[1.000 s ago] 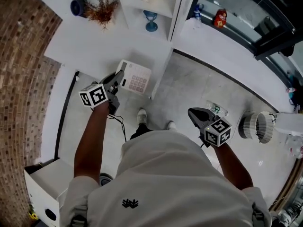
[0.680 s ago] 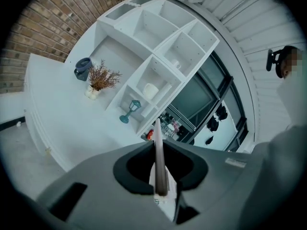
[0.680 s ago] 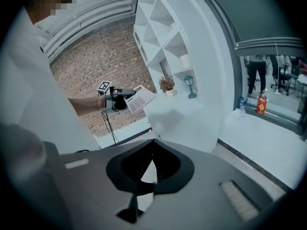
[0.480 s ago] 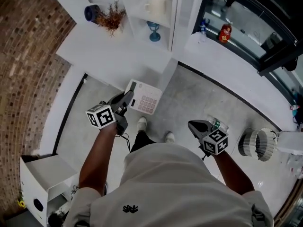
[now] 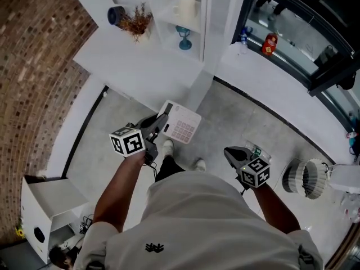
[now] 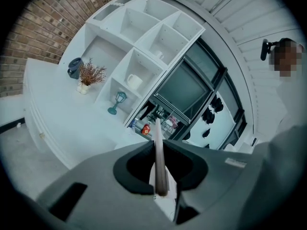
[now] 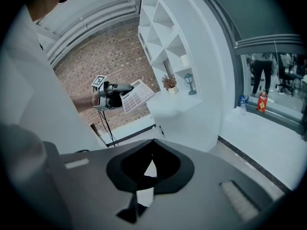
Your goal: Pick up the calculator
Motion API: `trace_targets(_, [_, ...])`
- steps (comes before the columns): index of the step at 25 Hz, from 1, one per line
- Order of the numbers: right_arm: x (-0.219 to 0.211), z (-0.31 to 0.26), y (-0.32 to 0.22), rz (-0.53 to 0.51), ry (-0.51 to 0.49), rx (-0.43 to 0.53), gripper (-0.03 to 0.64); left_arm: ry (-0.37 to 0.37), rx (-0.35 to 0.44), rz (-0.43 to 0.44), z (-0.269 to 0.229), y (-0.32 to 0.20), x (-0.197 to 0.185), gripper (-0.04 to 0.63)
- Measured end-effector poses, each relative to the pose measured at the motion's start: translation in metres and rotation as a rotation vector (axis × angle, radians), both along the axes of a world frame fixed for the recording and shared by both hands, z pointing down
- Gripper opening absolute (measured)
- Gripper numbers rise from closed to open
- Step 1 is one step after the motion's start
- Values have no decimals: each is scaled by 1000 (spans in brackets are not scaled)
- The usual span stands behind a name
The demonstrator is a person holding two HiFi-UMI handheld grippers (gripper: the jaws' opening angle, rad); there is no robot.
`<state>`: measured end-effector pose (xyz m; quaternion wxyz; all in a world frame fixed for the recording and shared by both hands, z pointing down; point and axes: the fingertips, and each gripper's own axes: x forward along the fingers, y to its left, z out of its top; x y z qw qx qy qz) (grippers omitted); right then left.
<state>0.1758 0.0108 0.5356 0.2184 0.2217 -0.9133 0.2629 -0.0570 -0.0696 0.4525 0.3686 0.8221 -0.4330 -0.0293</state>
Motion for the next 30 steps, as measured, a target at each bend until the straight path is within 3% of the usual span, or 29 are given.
trace_targets(10, [11, -3, 8, -9, -15, 15, 12, 8, -3, 20, -2, 15, 27, 58])
trace_targets(30, [7, -11, 19, -9, -20, 43, 12, 7, -6, 61, -6, 32, 27, 58])
